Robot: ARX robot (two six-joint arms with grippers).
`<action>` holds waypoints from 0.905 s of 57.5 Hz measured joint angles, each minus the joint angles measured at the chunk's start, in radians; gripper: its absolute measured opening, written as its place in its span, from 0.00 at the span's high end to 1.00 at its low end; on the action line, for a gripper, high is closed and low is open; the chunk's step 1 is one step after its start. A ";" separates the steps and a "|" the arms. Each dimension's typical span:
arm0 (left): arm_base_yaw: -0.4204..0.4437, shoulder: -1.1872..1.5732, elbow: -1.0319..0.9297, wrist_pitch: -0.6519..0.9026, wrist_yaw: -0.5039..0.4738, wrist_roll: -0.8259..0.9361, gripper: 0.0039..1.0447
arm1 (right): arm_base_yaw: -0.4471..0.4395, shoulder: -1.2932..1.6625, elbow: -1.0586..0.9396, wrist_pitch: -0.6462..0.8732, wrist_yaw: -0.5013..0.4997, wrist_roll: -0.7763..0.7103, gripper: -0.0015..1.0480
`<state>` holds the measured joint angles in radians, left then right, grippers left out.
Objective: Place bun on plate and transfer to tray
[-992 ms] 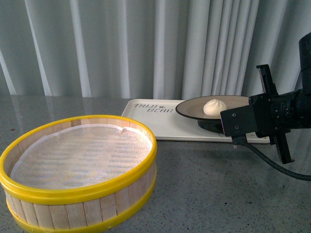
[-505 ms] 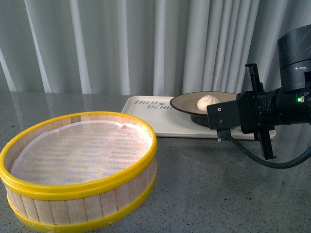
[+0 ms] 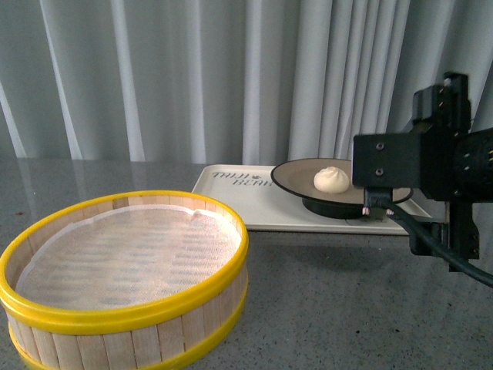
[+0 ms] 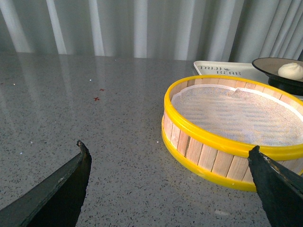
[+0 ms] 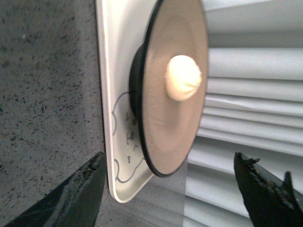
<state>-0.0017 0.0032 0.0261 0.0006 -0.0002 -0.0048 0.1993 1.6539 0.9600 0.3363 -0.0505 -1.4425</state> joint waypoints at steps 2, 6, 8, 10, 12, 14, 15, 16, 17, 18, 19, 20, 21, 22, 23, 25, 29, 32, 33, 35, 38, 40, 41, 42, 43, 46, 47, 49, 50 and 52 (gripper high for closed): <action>0.000 0.000 0.000 0.000 0.000 0.000 0.06 | 0.008 -0.048 -0.027 0.005 0.005 0.037 0.12; 0.000 0.000 0.000 0.000 0.000 0.000 0.06 | 0.015 -0.091 -0.037 0.009 0.005 0.075 0.07; 0.000 0.000 0.000 0.000 0.000 0.000 0.06 | 0.018 -0.101 -0.037 0.012 0.004 0.083 0.08; 0.000 0.000 0.000 0.000 0.000 0.000 0.06 | 0.019 -0.104 -0.037 0.013 0.004 0.093 0.09; 0.000 0.000 0.000 0.000 0.000 0.000 0.06 | 0.019 -0.103 -0.038 0.013 0.004 0.098 0.09; 0.000 0.000 0.000 0.000 0.000 0.000 0.06 | 0.022 -0.094 -0.049 0.039 0.034 0.129 0.10; 0.000 0.000 0.000 0.000 0.000 0.000 0.06 | 0.025 -0.092 -0.072 0.100 0.082 0.206 0.13; 0.000 0.000 0.000 0.000 0.000 0.000 0.06 | 0.025 -0.090 -0.117 0.206 0.158 0.324 0.17; 0.000 0.000 0.000 0.000 0.000 0.000 0.06 | 0.024 -0.091 -0.149 0.274 0.197 0.392 0.21; 0.000 0.000 0.000 0.000 0.000 0.000 0.06 | 0.024 -0.092 -0.165 0.304 0.212 0.462 0.23; 0.000 0.000 0.000 0.000 0.000 0.000 0.06 | 0.020 -0.099 -0.199 0.362 0.231 0.536 0.26; 0.000 0.000 0.000 0.000 0.000 0.000 0.06 | 0.015 -0.108 -0.231 0.408 0.237 0.656 0.29; 0.000 0.000 0.000 0.000 -0.001 0.000 0.06 | 0.012 -0.113 -0.246 0.428 0.239 0.678 0.31; 0.000 0.000 0.000 0.000 -0.001 0.000 0.06 | 0.006 -0.128 -0.278 0.463 0.240 0.772 0.34; 0.000 0.000 0.000 0.000 0.000 0.000 0.06 | 0.000 -0.143 -0.304 0.488 0.238 0.859 0.38; 0.000 0.000 0.000 0.000 0.000 0.000 0.06 | -0.010 -0.170 -0.342 0.517 0.233 0.982 0.43; 0.000 0.000 0.000 0.000 0.000 0.000 0.06 | -0.034 -0.240 -0.426 0.553 0.218 1.222 0.56; 0.000 0.000 0.000 0.000 0.000 0.000 0.06 | -0.047 -0.276 -0.476 0.565 0.206 1.304 0.65; 0.000 0.000 0.000 0.000 0.000 0.000 0.06 | -0.051 -0.289 -0.496 0.569 0.203 1.326 0.68; 0.000 0.000 0.000 0.000 0.000 0.000 0.06 | -0.058 -0.313 -0.533 0.573 0.190 1.363 0.75; 0.000 0.000 0.000 0.000 0.000 0.000 0.06 | -0.067 -0.341 -0.576 0.579 0.178 1.386 0.84; 0.000 0.000 0.000 0.000 0.000 0.000 0.06 | -0.071 -0.359 -0.599 0.580 0.171 1.397 0.89; 0.000 0.000 0.000 0.000 0.000 0.000 0.06 | -0.075 -0.372 -0.613 0.581 0.166 1.403 0.92; 0.000 0.000 0.000 0.000 0.000 0.000 0.06 | -0.079 -0.385 -0.626 0.581 0.163 1.407 0.95; 0.000 0.000 0.000 0.000 0.000 0.000 0.06 | -0.081 -0.392 -0.633 0.581 0.161 1.409 0.97; 0.000 0.000 0.000 0.000 0.000 0.000 0.06 | -0.090 -0.424 -0.664 0.581 0.157 1.418 0.98; 0.000 0.000 0.000 0.000 0.000 0.000 0.06 | -0.094 -0.437 -0.674 0.581 0.154 1.418 0.98; 0.000 0.000 0.000 0.000 0.000 0.000 0.06 | -0.100 -0.455 -0.690 0.581 0.152 1.421 0.98; 0.000 0.000 0.000 0.000 0.000 0.000 0.06 | -0.103 -0.468 -0.700 0.580 0.149 1.423 0.98; 0.000 0.000 0.000 0.000 0.000 0.000 0.06 | -0.108 -0.486 -0.715 0.578 0.143 1.424 0.98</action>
<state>-0.0017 0.0032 0.0261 0.0006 -0.0002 -0.0048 0.0917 1.1679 0.2451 0.9142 0.0925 -0.0185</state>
